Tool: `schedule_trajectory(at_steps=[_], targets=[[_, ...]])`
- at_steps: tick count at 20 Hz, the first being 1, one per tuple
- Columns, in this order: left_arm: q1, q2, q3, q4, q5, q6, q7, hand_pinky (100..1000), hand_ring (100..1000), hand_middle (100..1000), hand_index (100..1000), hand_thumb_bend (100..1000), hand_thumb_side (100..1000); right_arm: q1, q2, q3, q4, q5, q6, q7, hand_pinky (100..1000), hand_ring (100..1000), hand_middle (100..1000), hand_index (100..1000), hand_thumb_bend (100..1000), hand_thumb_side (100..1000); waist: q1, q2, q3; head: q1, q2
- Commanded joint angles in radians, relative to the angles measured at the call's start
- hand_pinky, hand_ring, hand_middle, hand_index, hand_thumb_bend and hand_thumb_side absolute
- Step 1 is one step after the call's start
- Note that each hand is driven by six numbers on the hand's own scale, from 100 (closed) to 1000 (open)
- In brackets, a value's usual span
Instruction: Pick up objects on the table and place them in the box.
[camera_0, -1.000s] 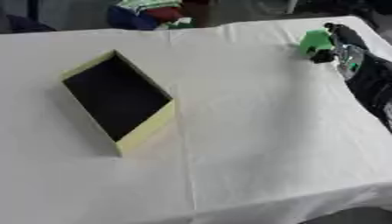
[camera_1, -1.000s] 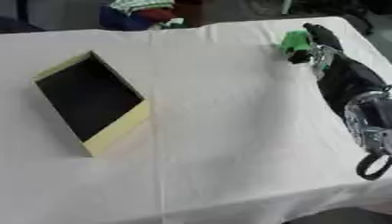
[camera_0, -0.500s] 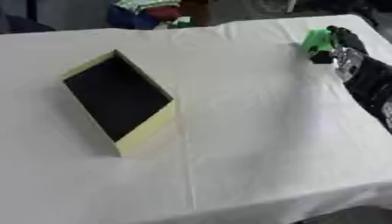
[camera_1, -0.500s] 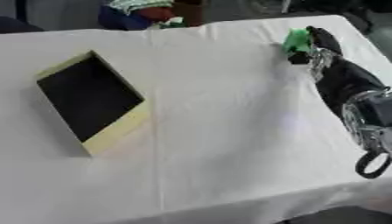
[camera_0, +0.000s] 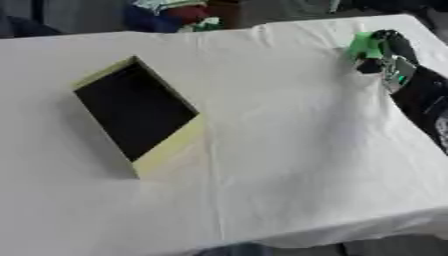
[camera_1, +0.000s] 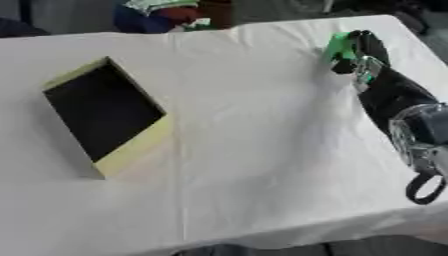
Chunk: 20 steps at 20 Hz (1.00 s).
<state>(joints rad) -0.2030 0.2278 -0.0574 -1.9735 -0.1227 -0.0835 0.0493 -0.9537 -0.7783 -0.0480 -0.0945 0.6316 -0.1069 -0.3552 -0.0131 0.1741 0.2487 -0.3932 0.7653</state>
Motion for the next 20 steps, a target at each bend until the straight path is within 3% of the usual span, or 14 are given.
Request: schedule_trajectory(at_steps=[1,4,8,15,20], targets=[[-0.01,0.016,-0.001,-0.019,0.002,-0.003,-0.003,660,703,744,821,220,591,-0.004,-0.021,-0.002,-0.024,0.003,-0.009,-0.052,647,856,399,793,100,100,0.003,-0.013,-0.001,0.002,0.005],[-0.01,0.016,-0.001,-0.019,0.001,-0.004,-0.002,660,704,744,821,219,591,-0.008,-0.018,-0.014,-0.071,0.025,-0.025,-0.098,619,821,329,755,100,100,0.002,-0.015,-0.002,0.005,0.005],[-0.01,0.015,0.0,-0.018,0.001,-0.004,-0.002,661,704,745,821,219,591,-0.025,-0.009,-0.033,-0.168,0.08,-0.07,-0.101,613,808,307,749,100,100,0.001,-0.019,-0.005,0.011,0.005],[-0.009,0.014,0.001,-0.018,0.0,-0.005,-0.002,661,704,745,822,218,590,-0.045,0.018,-0.071,-0.351,0.174,-0.134,-0.037,611,793,294,744,100,100,0.001,-0.024,-0.007,0.015,0.005],[-0.008,0.014,0.001,-0.018,0.0,-0.006,-0.002,661,704,745,822,217,591,-0.049,0.038,-0.063,-0.483,0.211,-0.175,0.032,623,784,297,751,100,100,0.001,-0.029,-0.01,0.018,0.005]])
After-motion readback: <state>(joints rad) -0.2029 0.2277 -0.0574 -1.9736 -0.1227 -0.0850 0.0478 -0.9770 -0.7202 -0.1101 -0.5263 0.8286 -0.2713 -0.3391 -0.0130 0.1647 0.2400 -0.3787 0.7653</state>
